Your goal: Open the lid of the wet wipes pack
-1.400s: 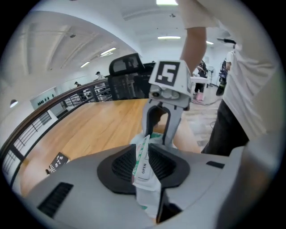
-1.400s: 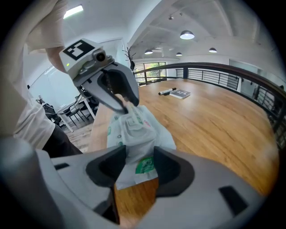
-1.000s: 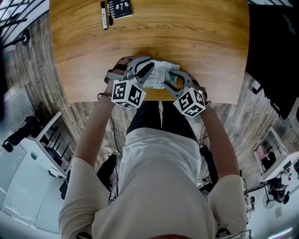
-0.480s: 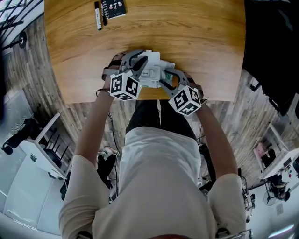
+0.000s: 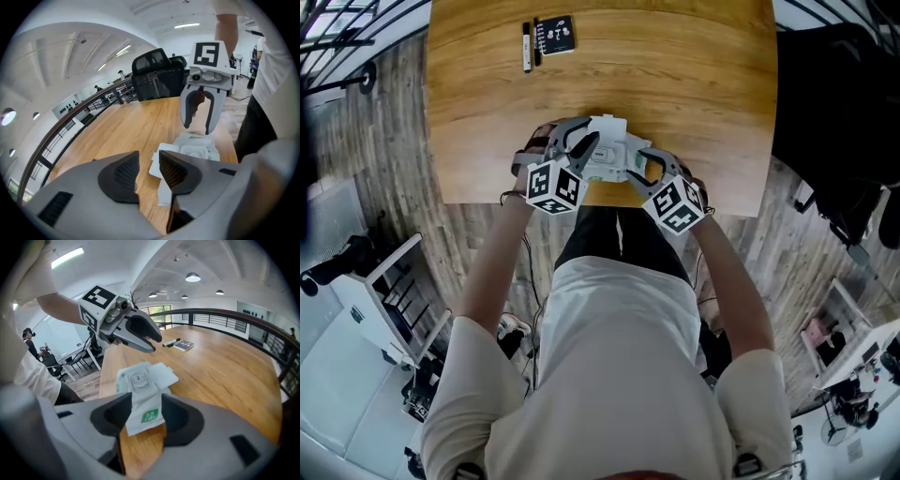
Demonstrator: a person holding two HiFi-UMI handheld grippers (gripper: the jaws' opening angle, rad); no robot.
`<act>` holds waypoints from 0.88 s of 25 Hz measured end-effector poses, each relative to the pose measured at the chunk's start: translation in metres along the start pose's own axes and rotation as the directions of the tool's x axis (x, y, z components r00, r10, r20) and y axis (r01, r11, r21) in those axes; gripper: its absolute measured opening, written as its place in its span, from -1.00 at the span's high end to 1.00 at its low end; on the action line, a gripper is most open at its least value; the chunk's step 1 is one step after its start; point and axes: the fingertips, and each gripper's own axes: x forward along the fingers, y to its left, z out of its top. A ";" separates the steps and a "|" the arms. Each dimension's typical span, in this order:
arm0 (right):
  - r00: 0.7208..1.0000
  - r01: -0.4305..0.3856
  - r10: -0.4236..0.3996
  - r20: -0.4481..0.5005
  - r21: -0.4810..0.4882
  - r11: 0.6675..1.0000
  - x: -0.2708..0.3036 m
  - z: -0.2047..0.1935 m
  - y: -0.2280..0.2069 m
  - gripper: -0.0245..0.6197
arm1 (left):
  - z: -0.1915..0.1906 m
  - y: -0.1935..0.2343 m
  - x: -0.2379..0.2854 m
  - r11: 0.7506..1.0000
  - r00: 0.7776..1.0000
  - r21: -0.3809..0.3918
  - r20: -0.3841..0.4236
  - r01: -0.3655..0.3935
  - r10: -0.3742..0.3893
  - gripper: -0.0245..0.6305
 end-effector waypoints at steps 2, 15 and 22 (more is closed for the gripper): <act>1.000 0.013 -0.013 0.006 -0.007 1.000 -0.012 0.006 0.000 0.35 | 0.009 0.000 -0.016 1.000 1.000 -0.007 0.004 -0.017 0.017 0.55; 0.991 0.103 -0.105 0.081 0.031 0.994 -0.090 0.064 -0.001 0.36 | 0.040 -0.002 -0.106 0.991 0.994 -0.091 0.032 -0.102 0.105 0.57; 0.971 0.178 -0.192 0.144 0.103 0.979 -0.128 0.107 0.003 0.44 | 0.047 0.011 -0.150 0.987 0.990 -0.125 0.089 -0.100 0.111 0.65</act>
